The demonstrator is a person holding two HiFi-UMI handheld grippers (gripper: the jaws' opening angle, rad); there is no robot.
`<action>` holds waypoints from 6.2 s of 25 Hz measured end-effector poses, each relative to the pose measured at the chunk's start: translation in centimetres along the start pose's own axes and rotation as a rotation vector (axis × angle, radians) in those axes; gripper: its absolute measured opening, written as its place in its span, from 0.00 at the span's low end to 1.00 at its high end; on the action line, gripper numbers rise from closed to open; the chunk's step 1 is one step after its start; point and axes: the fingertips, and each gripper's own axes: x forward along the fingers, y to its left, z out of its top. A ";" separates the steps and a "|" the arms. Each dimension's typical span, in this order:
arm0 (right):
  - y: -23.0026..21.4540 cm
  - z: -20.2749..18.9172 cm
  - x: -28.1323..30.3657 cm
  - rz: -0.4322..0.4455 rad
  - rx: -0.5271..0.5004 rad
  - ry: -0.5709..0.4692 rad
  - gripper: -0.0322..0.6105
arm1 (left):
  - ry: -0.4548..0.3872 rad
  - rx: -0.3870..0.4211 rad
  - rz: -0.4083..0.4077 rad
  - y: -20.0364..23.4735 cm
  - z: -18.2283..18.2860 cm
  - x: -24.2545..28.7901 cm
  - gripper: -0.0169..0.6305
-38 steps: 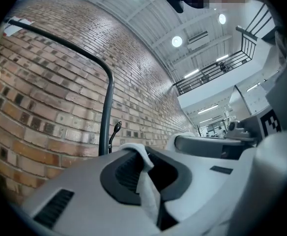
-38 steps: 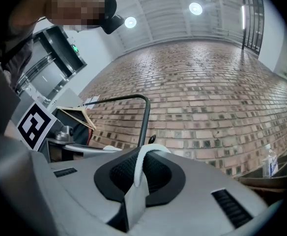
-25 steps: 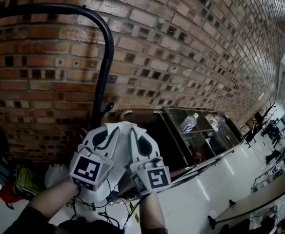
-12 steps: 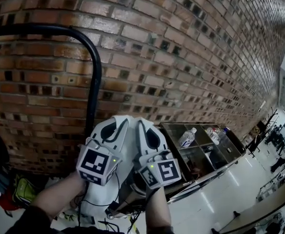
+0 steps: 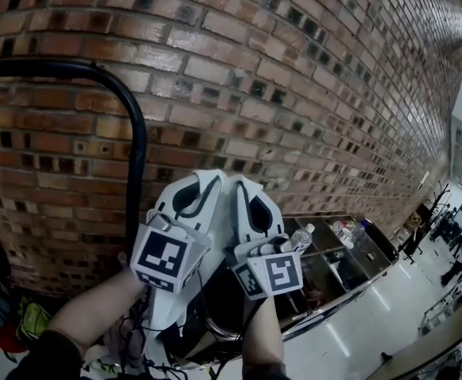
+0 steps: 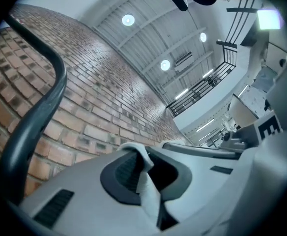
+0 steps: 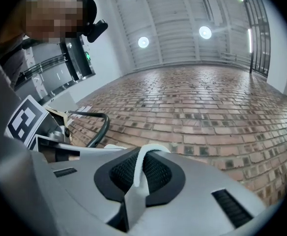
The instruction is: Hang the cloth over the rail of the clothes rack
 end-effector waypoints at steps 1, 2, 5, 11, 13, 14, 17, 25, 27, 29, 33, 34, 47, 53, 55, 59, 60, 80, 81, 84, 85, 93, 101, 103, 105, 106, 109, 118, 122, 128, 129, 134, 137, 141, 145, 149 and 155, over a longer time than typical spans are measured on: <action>-0.4 0.4 0.3 -0.002 -0.014 -0.023 0.10 | -0.020 0.026 0.007 0.2 0.4 0.7 0.09; -0.7 0.8 0.7 0.000 -0.027 -0.048 0.10 | -0.038 0.050 0.015 0.3 0.8 1.3 0.09; -1.3 1.6 2.0 0.008 -0.074 -0.108 0.10 | -0.085 0.097 0.043 1.3 1.3 2.9 0.09; -2.9 2.2 3.9 -0.005 -0.131 -0.160 0.10 | -0.093 0.121 0.054 2.9 2.7 6.0 0.09; -3.5 2.6 4.3 -0.017 -0.124 -0.159 0.10 | -0.092 0.118 0.051 3.1 3.6 6.9 0.09; -3.8 3.1 4.6 -0.020 -0.118 -0.181 0.10 | -0.096 0.119 0.052 3.4 4.2 7.4 0.09; -4.1 4.7 5.9 -0.013 -0.117 -0.238 0.10 | -0.120 0.149 0.059 4.2 6.3 8.8 0.09; -2.8 7.7 9.0 0.031 -0.085 -0.297 0.10 | -0.178 0.227 0.095 7.5 12.2 11.3 0.09; -2.0 8.5 9.6 0.054 -0.094 -0.324 0.10 | -0.200 0.257 0.117 8.5 13.6 11.3 0.09; -1.6 9.2 10.1 0.061 -0.086 -0.344 0.10 | -0.211 0.282 0.129 9.2 14.8 11.3 0.09; -1.3 10.5 11.1 0.061 -0.074 -0.389 0.10 | -0.220 0.310 0.159 10.7 17.1 11.5 0.09; -1.3 10.7 11.2 0.060 -0.077 -0.399 0.10 | -0.230 0.319 0.164 11.1 17.7 11.6 0.09; 5.2 14.5 13.1 0.168 -0.048 -0.480 0.10 | -0.259 0.582 0.275 19.6 28.6 7.2 0.09; 8.2 15.2 14.4 0.131 -0.057 -0.430 0.10 | -0.279 0.613 0.266 24.3 31.9 1.5 0.09; 10.3 16.1 14.9 0.140 -0.096 -0.432 0.09 | -0.282 0.641 0.271 25.5 33.0 -0.5 0.09; 15.0 16.6 15.9 0.152 -0.195 -0.393 0.09 | -0.243 0.730 0.321 28.6 34.3 -4.0 0.09; 15.9 16.9 16.2 0.149 -0.208 -0.394 0.10 | -0.233 0.745 0.328 29.6 34.5 -4.8 0.09; 27.8 18.7 21.8 0.144 -0.230 -0.462 0.09 | -0.118 1.019 0.295 41.9 39.6 -17.5 0.09; 28.2 18.7 22.0 0.137 -0.242 -0.452 0.09 | -0.118 1.009 0.292 42.3 39.8 -18.4 0.09; 28.3 18.3 22.1 0.097 -0.272 -0.422 0.09 | -0.197 1.013 0.287 42.0 41.1 -21.7 0.09; 28.0 18.4 22.0 0.082 -0.276 -0.417 0.09 | -0.225 1.011 0.297 41.8 41.9 -22.8 0.09; 25.2 20.4 18.9 0.032 -0.103 -0.512 0.09 | -0.123 1.026 0.263 39.3 41.7 -28.9 0.09; 28.7 16.0 14.5 0.036 -0.078 -0.505 0.09 | -0.051 0.962 0.352 38.3 33.0 -37.7 0.09; 29.3 14.5 13.9 0.035 -0.061 -0.489 0.09 | -0.047 0.905 0.346 38.8 31.0 -39.1 0.09; 30.1 13.0 13.4 0.050 -0.033 -0.473 0.09 | -0.036 0.848 0.346 39.1 28.9 -40.5 0.09; 30.5 12.2 13.2 0.054 -0.018 -0.461 0.09 | -0.028 0.823 0.346 39.3 27.9 -41.2 0.09; 30.8 8.9 12.8 0.037 -0.011 -0.391 0.09 | -0.009 0.766 0.344 39.8 25.3 -42.2 0.09; 32.1 3.2 12.8 -0.019 0.018 -0.318 0.09 | 0.072 0.621 0.343 42.6 18.8 -43.5 0.09; 32.6 1.0 11.5 -0.032 0.028 -0.282 0.09 | 0.098 0.578 0.340 42.7 16.0 -44.4 0.09; 32.8 -2.6 9.3 -0.036 0.100 -0.226 0.09 | 0.115 0.520 0.349 41.6 11.9 -45.9 0.09; 32.8 -3.2 8.9 -0.039 0.103 -0.209 0.09 | 0.121 0.511 0.350 41.5 11.1 -46.2 0.09; 34.0 -6.7 7.3 -0.051 0.108 -0.121 0.09 | 0.180 0.464 0.385 41.3 6.7 -48.3 0.10; 34.8 -8.4 6.2 -0.067 0.095 -0.084 0.09 | 0.193 0.413 0.405 41.2 4.6 -49.3 0.09; 35.6 -10.4 4.6 -0.084 0.094 -0.040 0.09 | 0.227 0.370 0.429 40.7 1.9 -50.5 0.09; 36.6 -12.2 3.5 -0.093 0.118 -0.013 0.09 | 0.271 0.334 0.444 40.4 -0.9 -51.5 0.09; 37.1 -13.9 2.8 -0.098 0.126 0.022 0.09 | 0.304 0.295 0.461 40.5 -2.8 -52.2 0.09; 36.8 -17.1 1.6 -0.116 0.140 0.102 0.09 | 0.331 0.256 0.479 40.5 -4.8 -52.7 0.10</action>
